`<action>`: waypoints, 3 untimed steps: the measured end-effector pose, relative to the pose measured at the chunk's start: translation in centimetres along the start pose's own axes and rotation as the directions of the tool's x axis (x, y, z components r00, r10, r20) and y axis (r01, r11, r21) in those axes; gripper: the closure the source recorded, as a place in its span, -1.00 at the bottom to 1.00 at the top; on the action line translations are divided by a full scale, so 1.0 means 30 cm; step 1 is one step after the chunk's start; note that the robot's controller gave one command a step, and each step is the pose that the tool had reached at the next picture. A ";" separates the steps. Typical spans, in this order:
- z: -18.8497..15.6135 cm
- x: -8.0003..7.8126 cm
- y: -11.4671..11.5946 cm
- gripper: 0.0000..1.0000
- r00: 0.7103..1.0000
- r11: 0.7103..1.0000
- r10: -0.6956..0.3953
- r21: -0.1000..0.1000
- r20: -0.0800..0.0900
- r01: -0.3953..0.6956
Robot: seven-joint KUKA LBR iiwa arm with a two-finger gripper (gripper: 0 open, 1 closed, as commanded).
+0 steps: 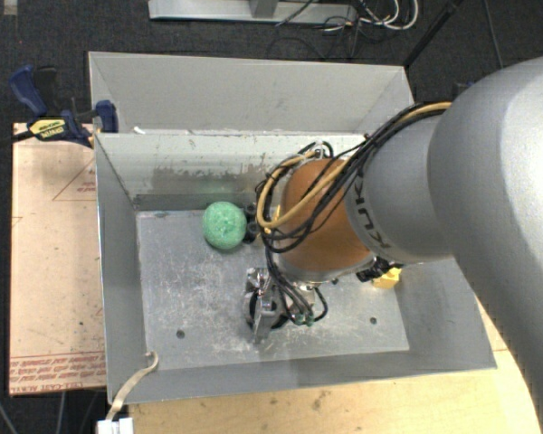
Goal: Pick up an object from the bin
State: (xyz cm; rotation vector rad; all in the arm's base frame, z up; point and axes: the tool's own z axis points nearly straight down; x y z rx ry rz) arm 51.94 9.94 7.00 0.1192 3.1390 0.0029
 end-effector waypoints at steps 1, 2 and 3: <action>-0.014 0.005 -0.002 1.00 1.000 1.000 0.000 0.002 -0.006 0.000; -0.083 0.010 -0.003 1.00 1.000 1.000 0.000 0.003 -0.010 0.000; -0.148 0.002 -0.001 1.00 1.000 1.000 0.000 0.001 -0.001 0.000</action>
Offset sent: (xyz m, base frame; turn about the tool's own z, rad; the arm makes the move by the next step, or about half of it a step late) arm 0.0002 -0.0001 0.0638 0.0000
